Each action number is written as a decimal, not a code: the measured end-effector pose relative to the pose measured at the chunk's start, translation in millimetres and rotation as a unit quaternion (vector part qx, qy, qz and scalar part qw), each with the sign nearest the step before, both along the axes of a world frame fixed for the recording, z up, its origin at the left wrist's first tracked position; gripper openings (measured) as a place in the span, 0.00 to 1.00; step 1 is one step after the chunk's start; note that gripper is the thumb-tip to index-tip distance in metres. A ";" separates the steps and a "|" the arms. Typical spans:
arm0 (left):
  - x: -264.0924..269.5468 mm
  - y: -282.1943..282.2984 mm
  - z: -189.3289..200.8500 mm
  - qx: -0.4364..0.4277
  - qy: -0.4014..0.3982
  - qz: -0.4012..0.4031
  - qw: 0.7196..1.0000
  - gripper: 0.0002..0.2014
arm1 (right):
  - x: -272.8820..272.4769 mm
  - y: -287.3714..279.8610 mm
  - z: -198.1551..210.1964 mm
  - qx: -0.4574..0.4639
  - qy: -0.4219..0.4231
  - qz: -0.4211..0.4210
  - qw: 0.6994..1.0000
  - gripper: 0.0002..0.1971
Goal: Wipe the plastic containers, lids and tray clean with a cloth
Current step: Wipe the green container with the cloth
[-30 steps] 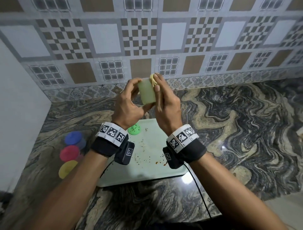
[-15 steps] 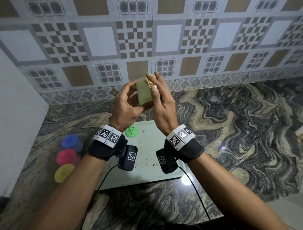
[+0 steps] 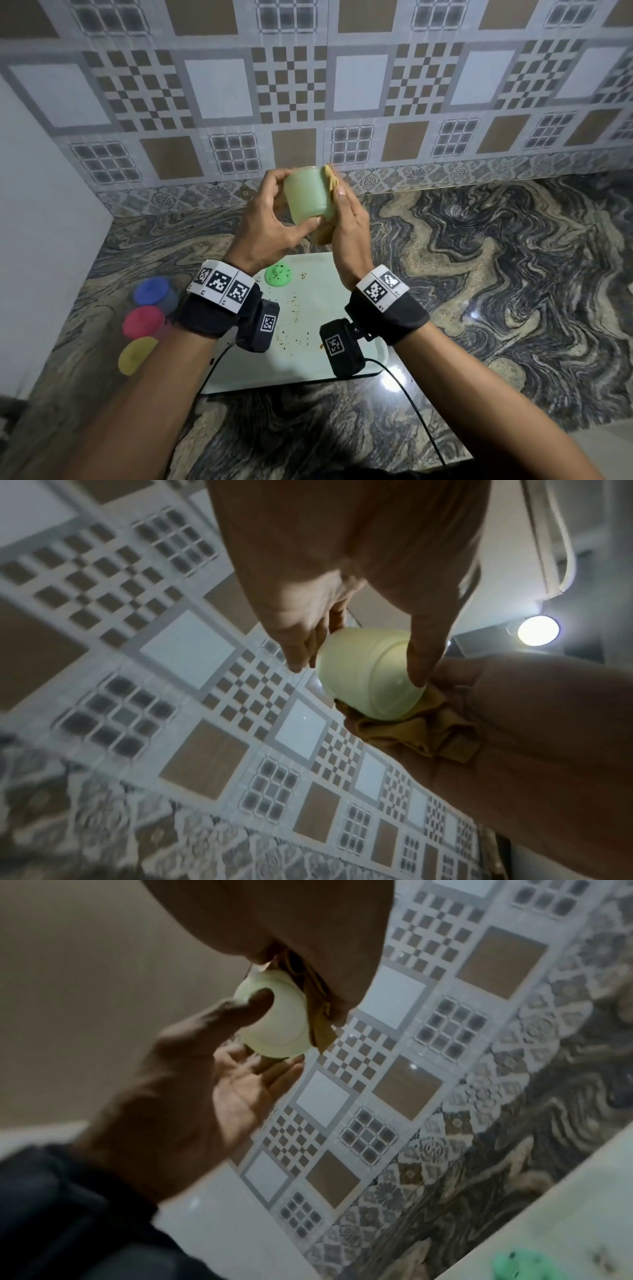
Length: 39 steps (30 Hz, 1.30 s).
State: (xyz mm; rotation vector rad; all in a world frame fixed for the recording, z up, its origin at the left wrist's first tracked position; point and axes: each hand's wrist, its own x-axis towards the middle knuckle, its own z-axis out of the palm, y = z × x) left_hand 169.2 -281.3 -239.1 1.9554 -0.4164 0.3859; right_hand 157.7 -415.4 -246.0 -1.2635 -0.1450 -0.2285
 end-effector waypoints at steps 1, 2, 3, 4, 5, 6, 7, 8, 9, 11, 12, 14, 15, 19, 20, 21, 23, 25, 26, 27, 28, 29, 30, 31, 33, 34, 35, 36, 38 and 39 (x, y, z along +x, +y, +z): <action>0.5 1.4 3.9 0.040 -0.014 0.016 0.999 0.39 | 0.9 0.3 -1.6 -0.014 -0.009 -0.009 1.000 0.20; 0.9 2.0 8.0 0.080 -0.041 0.027 0.996 0.39 | 1.3 1.5 -4.9 -0.038 -0.024 -0.022 0.999 0.21; 0.3 1.4 12.9 0.110 -0.067 0.030 0.991 0.39 | 1.5 2.9 -8.2 -0.065 -0.045 -0.034 0.996 0.22; 0.0 0.8 16.3 0.126 -0.087 0.028 0.988 0.38 | 0.7 4.5 -10.1 -0.083 -0.062 -0.042 0.994 0.23; -1.0 -0.2 18.1 0.127 -0.097 0.024 0.987 0.37 | 0.7 6.2 -11.5 -0.081 -0.070 -0.045 0.993 0.22; -1.9 -0.8 18.3 0.108 -0.096 0.017 0.989 0.37 | 0.2 7.4 -10.3 -0.058 -0.061 -0.044 0.995 0.21; -2.5 -1.8 16.9 0.067 -0.082 0.005 0.994 0.36 | 1.3 7.9 -9.0 -0.021 -0.036 -0.039 0.998 0.20; -2.2 -2.8 13.8 0.010 -0.059 -0.009 0.998 0.36 | 2.2 7.7 -5.5 0.025 -0.004 -0.027 0.999 0.19; -2.6 -3.6 10.2 -0.049 -0.032 -0.025 0.998 0.36 | 3.9 7.1 -2.2 0.064 0.027 -0.013 0.998 0.19; -4.5 -5.2 5.7 -0.122 0.018 -0.041 0.992 0.35 | 5.8 6.3 3.4 0.086 0.061 0.002 0.994 0.19; -4.7 -5.0 5.9 -0.120 0.033 -0.035 0.992 0.35 | 5.0 6.2 5.2 0.067 0.061 -0.003 0.996 0.19; -6.4 -2.0 14.2 -0.034 0.016 -0.003 0.999 0.35 | 0.7 5.4 7.6 0.017 0.026 -0.016 0.999 0.19; -7.8 -0.1 19.8 0.024 -0.005 0.012 1.000 0.36 | -1.2 4.6 6.7 -0.009 -0.003 -0.021 1.000 0.19; -12.2 3.3 30.9 0.126 -0.078 0.018 0.989 0.36 | -4.3 6.1 0.4 -0.046 -0.067 -0.034 0.996 0.20; -13.6 1.6 29.6 0.113 -0.090 0.009 0.989 0.36 | -3.0 7.2 -0.5 -0.022 -0.054 -0.032 0.998 0.20; -15.3 -1.0 26.9 0.083 -0.094 -0.004 0.992 0.37 | -1.1 8.0 -0.1 0.013 -0.031 -0.025 0.999 0.20; -14.8 -3.7 20.8 0.022 -0.076 -0.027 0.997 0.38 | 3.8 6.6 3.2 0.082 0.014 -0.005 0.996 0.19; -11.1 -3.6 20.8 0.050 -0.062 -0.013 0.997 0.40 | 1.4 3.1 7.3 0.068 0.029 -0.011 0.997 0.19; -9.1 -3.0 23.8 0.098 -0.077 0.013 0.992 0.40 | -0.9 2.0 7.9 0.047 0.011 -0.018 0.999 0.20; -7.3 -2.6 27.2 0.147 -0.100 0.034 0.983 0.41 | -4.9 1.6 8.7 0.012 -0.022 -0.025 0.999 0.21; -6.3 -3.0 30.6 0.178 -0.123 0.045 0.975 0.42 | -7.8 2.2 6.5 -0.046 -0.065 -0.040 0.996 0.23; -6.6 -4.3 33.6 0.190 -0.139 0.043 0.971 0.42 | -10.3 3.5 2.3 -0.115 -0.112 -0.060 0.985 0.24; -7.2 -5.9 34.0 0.189 -0.153 0.033 0.970 0.41 | -11.7 5.3 -1.9 -0.165 -0.146 -0.077 0.972 0.24; -8.2 -8.0 32.4 0.177 -0.165 0.022 0.970 0.38 | -11.1 6.7 -5.4 -0.182 -0.155 -0.090 0.967 0.24; -8.9 -10.8 23.1 0.112 -0.151 0.004 0.982 0.34 | -9.1 7.1 -8.0 -0.139 -0.135 -0.091 0.977 0.24; -8.9 -11.6 16.1 0.055 -0.120 -0.011 0.991 0.34 | -7.4 5.1 -7.7 -0.101 -0.119 -0.080 0.985 0.24; -8.9 -12.6 7.6 -0.008 -0.081 -0.029 0.996 0.34 | -5.4 3.0 -7.8 -0.074 -0.100 -0.065 0.990 0.24; -8.4 -13.1 -2.2 -0.062 -0.040 -0.041 0.996 0.35 | -3.8 1.4 -9.8 -0.072 -0.079 -0.052 0.993 0.24; -8.0 -14.2 -19.3 -0.111 0.035 -0.047 0.992 0.35 | -3.4 -2.3 -18.4 -0.149 -0.059 -0.045 0.986 0.24; -8.0 -14.4 -25.4 -0.109 0.060 -0.047 0.991 0.35 | -5.8 -4.2 -24.4 -0.206 -0.071 -0.043 0.975 0.24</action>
